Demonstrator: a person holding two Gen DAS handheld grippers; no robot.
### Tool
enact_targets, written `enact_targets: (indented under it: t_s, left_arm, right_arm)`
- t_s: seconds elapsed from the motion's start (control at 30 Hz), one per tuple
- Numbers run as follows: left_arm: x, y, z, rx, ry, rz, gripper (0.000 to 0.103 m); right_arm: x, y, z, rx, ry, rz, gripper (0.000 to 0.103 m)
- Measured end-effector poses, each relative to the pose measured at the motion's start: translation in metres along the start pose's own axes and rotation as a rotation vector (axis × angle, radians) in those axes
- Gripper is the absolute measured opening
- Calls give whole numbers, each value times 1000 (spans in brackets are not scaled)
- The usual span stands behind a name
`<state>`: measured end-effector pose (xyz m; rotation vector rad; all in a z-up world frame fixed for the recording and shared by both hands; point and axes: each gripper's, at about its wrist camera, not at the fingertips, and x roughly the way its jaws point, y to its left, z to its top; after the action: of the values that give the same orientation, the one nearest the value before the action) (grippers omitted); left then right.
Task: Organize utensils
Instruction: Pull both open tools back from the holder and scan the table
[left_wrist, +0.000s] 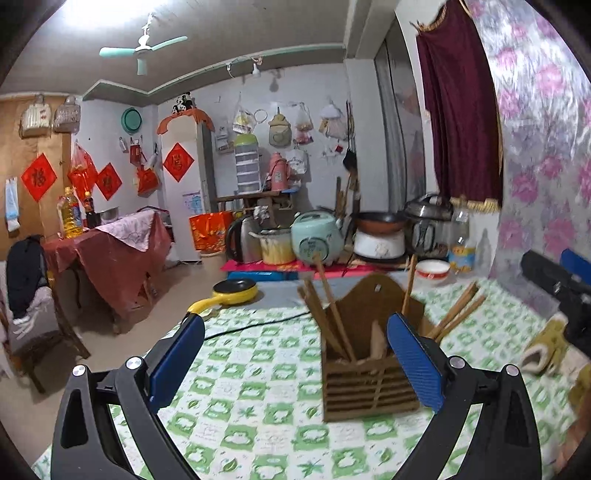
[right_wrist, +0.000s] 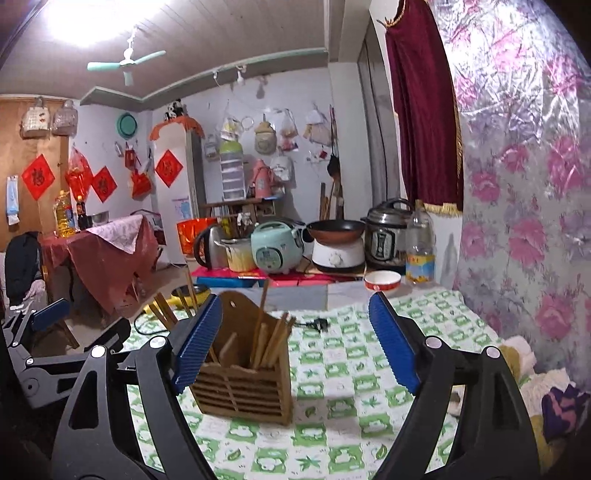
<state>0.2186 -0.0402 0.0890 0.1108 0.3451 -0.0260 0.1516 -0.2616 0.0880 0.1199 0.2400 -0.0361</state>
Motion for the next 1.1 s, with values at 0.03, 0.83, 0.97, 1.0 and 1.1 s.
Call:
enact_targets:
  t_s: [0.03,0.83,0.97,1.0,1.1]
  left_arm:
    - [2,-3,-4,13,10,16,97]
    - [28,7,-85,16,295,52,97]
    - [43,9,-96,-1,383,15,97]
    - [47,9,-100,-3,406,5,97]
    - [53,7,-111,-6,474,-30,97]
  right_arm:
    - [0,-1,-4,0,7,-6,80]
    - [19,-23,-77,60,269,-19,89]
    - [34,-17,-94,19,355,-38,89]
    - [37,-14,-98,3,377,-38,89]
    - [49,-4,-121,-72,484,-38,89]
